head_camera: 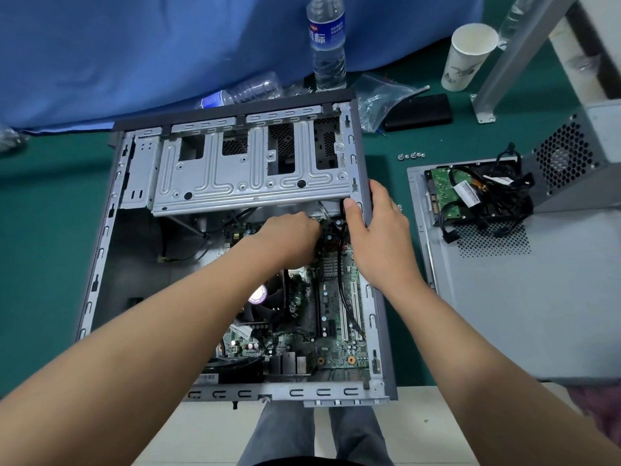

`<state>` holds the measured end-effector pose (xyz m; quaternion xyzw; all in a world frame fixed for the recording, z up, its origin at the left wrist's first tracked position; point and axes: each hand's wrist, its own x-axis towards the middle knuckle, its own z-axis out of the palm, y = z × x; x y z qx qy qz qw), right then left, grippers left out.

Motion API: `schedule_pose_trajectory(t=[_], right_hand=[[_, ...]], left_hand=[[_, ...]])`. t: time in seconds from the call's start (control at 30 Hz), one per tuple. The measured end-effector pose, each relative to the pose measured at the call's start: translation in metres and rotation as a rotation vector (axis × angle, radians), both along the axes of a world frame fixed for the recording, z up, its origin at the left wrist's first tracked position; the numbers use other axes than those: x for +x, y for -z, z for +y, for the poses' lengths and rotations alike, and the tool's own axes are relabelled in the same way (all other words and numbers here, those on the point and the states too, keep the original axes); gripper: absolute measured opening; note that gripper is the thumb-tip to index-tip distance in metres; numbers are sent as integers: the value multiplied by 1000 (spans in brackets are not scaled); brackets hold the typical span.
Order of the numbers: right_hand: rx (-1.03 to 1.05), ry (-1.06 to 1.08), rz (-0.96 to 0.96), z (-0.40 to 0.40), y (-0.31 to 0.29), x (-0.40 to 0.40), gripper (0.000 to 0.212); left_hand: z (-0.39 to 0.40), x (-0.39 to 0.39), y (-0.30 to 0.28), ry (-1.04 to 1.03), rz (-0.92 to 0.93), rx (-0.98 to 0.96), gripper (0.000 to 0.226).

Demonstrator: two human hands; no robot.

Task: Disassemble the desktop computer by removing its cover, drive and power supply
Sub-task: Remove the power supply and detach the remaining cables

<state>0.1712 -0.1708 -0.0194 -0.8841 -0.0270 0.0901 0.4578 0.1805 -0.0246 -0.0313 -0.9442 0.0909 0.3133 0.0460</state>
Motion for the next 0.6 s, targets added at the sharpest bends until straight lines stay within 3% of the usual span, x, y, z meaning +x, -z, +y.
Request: schedule_pose_trajectory(t=[0.2,0.3,0.6], right_hand=[[2,3,3,0,-1,0,51],[2,3,0,0,-1,0,50],[11,10,3,0,0,-1,50]], left_hand=[[-3,4,3,-81,70,-38,30],[-3,6,2,-92,83,-60,7],[-14,11,9,-139,235,26,11]])
